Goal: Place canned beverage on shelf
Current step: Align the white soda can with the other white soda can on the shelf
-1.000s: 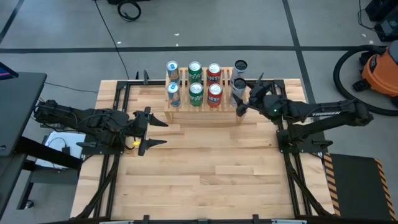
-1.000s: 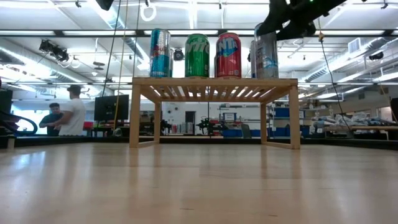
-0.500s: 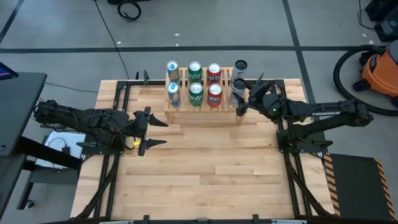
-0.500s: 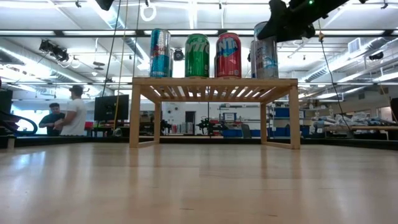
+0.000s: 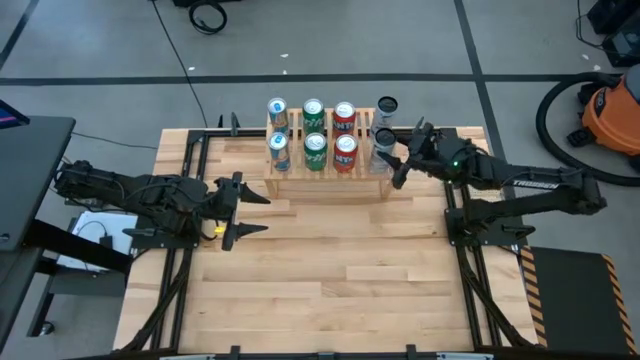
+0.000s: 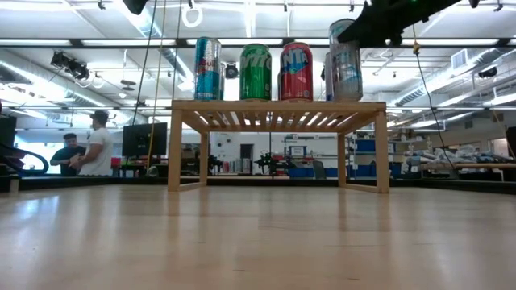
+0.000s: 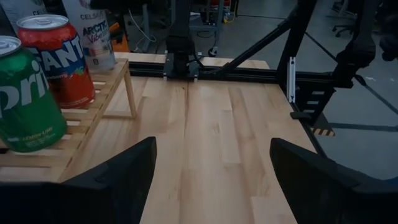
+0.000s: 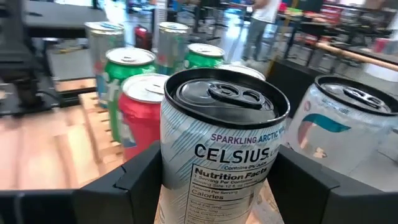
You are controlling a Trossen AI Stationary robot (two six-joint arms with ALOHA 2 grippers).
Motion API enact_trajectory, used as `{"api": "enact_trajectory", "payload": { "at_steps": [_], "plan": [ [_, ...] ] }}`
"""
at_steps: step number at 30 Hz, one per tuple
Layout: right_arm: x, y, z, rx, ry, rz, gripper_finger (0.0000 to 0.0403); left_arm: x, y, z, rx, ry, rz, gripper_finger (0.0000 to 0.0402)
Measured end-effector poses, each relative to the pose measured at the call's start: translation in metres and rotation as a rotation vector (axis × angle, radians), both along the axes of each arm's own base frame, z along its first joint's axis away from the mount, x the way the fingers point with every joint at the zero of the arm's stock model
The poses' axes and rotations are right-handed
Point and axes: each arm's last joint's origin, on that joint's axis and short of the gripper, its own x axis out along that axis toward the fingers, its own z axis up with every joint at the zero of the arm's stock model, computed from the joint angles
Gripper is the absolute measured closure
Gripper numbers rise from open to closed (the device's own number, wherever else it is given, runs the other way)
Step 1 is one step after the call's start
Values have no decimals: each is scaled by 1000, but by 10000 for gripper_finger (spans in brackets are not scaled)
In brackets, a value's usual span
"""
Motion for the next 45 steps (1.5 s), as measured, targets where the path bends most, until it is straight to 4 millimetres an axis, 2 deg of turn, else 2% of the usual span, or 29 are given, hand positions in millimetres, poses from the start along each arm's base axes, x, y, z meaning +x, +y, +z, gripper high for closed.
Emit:
{"api": "enact_trajectory", "payload": {
  "at_steps": [8, 19, 25, 35, 45],
  "plan": [
    [-15, -11, 3, -15, 32, 196, 149, 0, 0, 0, -10, 0, 2, 86],
    [-18, -33, -1, 9, 53, 189, 148, 0, 0, 0, -10, 0, 3, 86],
    [-19, -34, -2, 27, 58, 201, 141, 0, 0, 0, -10, 0, 4, 86],
    [-20, -34, -3, 37, 67, 205, 94, 0, 0, 0, -6, -1, 2, 86],
    [-20, -34, -5, 57, 74, 199, 88, 0, 0, 0, -2, 0, 1, 86]
  ]
}}
